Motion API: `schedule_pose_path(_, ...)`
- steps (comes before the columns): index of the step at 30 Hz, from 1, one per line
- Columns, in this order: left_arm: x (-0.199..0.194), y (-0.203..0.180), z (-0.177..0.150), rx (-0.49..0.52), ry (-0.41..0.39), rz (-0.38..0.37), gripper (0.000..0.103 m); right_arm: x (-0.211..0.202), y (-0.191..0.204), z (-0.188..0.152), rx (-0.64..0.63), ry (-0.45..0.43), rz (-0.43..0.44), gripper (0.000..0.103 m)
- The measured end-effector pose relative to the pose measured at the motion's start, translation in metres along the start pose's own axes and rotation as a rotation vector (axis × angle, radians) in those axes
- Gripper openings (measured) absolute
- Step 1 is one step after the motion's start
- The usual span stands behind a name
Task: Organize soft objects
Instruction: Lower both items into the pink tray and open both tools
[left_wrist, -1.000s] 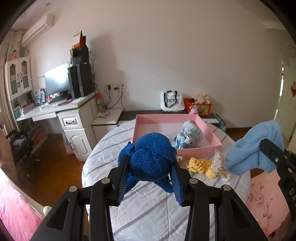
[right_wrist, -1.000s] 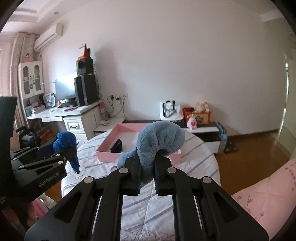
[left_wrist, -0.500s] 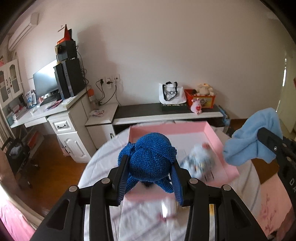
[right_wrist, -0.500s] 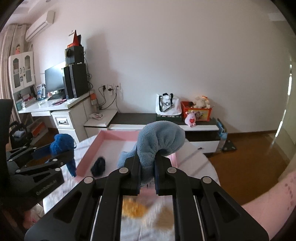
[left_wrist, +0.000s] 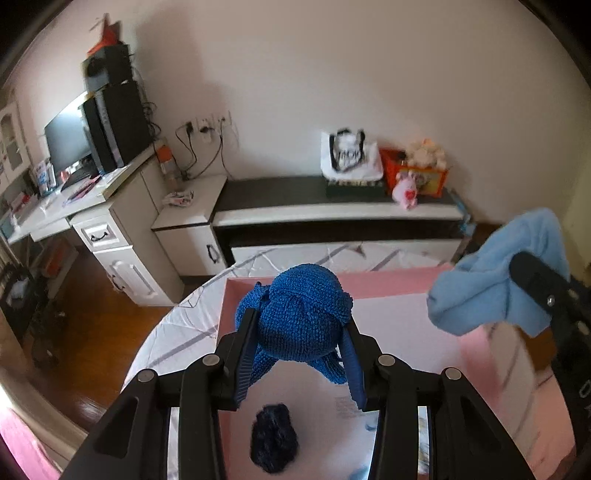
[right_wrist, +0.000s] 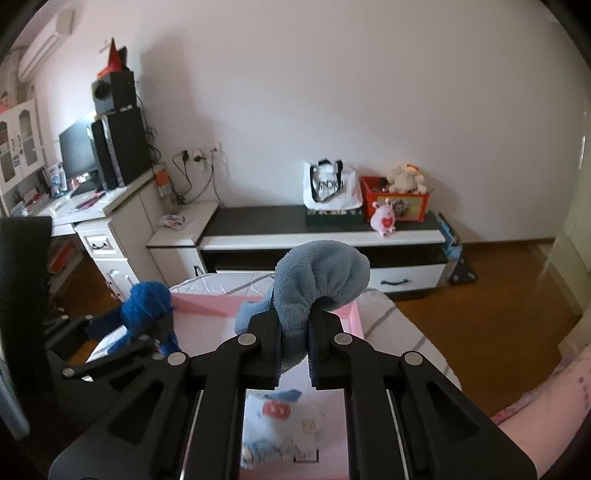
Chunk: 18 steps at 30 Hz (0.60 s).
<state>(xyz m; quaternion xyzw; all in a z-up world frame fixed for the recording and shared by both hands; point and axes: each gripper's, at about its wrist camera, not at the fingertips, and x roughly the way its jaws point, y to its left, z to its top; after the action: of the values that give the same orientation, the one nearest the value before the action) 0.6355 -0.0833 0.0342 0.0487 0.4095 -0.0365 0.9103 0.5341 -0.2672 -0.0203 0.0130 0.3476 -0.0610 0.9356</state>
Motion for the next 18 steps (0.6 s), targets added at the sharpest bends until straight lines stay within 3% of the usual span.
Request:
schedule_pose_path(5, 0.055, 0.004, 0.033, -0.029, 0.048, 0.013, 0.039, 0.033, 0.015, 0.005, -0.053, 0.058, -0.024, 0.01)
schedule_pose_path(8, 0.092, 0.007, 0.039, -0.032, 0.095, 0.042, 0.039, 0.048, 0.022, -0.01, -0.083, 0.088, -0.013, 0.01)
schedule_pose_path(13, 0.122, 0.022, 0.042, -0.101, 0.127, 0.0, 0.039, 0.063, 0.024, -0.028, -0.094, 0.091, -0.005, 0.01)
schedule_pose_path(18, 0.138, 0.028, 0.046, -0.11, 0.101, -0.014, 0.041, 0.077, 0.013, -0.041, -0.046, 0.127, 0.021, 0.011)
